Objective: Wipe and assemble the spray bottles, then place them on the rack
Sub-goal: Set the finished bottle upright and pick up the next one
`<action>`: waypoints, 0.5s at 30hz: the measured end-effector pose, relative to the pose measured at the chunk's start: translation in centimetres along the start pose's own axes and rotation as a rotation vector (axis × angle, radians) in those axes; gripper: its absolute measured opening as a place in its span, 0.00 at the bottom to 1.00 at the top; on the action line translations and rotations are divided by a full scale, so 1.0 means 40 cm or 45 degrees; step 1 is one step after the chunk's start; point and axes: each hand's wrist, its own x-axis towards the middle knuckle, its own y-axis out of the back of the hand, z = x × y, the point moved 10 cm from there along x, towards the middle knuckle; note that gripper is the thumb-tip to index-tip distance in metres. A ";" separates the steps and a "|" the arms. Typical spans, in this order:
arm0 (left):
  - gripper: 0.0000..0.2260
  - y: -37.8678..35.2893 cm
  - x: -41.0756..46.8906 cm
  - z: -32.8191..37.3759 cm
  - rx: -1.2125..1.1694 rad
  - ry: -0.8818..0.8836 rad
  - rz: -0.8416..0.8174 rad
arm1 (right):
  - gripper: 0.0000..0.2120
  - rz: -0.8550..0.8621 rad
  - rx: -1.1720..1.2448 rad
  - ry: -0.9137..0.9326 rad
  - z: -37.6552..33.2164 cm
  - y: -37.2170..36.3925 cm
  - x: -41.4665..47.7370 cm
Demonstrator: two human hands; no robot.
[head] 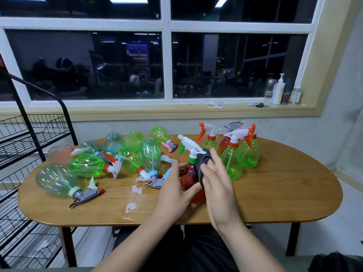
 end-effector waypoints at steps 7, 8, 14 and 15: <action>0.29 0.000 -0.011 0.027 0.115 -0.108 0.013 | 0.31 -0.020 0.401 -0.126 -0.044 -0.003 0.014; 0.30 0.001 -0.011 0.027 0.142 -0.112 0.024 | 0.32 -0.029 0.419 -0.137 -0.043 -0.005 0.011; 0.31 0.003 -0.007 0.030 0.197 -0.123 0.085 | 0.33 -0.031 0.500 -0.187 -0.027 -0.004 0.004; 0.31 0.005 -0.006 0.028 0.200 -0.117 0.100 | 0.33 -0.031 0.504 -0.195 -0.026 -0.005 0.003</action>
